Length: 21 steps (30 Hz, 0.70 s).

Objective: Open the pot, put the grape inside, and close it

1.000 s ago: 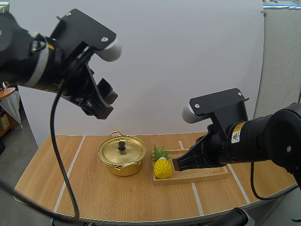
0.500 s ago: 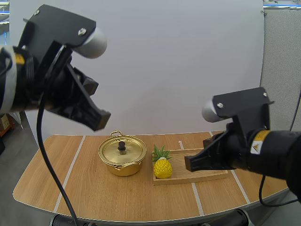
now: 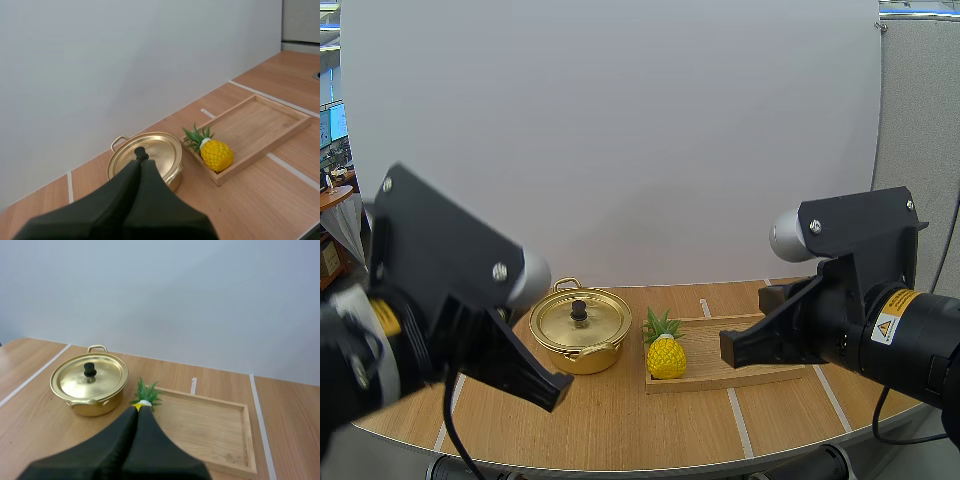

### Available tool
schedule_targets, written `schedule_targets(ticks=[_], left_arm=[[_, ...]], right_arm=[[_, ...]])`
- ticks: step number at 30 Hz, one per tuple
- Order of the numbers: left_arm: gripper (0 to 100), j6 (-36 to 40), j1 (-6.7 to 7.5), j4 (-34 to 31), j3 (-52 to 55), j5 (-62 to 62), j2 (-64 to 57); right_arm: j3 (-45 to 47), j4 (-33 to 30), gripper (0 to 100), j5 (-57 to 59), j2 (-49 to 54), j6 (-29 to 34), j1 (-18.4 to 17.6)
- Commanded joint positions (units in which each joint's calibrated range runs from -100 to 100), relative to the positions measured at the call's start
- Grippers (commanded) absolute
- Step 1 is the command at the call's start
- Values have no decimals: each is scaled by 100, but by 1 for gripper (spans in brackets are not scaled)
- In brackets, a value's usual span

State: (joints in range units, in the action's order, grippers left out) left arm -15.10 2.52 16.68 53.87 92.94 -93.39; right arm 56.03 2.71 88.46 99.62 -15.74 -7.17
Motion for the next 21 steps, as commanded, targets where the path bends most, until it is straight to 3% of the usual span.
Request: schedule_targets(ticks=[1,10,15,21], left_arm=[[0,569,10,67,597,-1376,-606],[0,1466,10,67,819,-3642,-661],[0,1183,-4,53,829,-3974,-661],[0,918,-4,53,1487,-5643,-661]], right_arm=[[31,7,0,-1070,38,-27,21],[991,49,0,-3562,38,-27,372],[1414,197,0,-4894,38,-27,600],[1736,431,0,-5853,38,-27,611]])
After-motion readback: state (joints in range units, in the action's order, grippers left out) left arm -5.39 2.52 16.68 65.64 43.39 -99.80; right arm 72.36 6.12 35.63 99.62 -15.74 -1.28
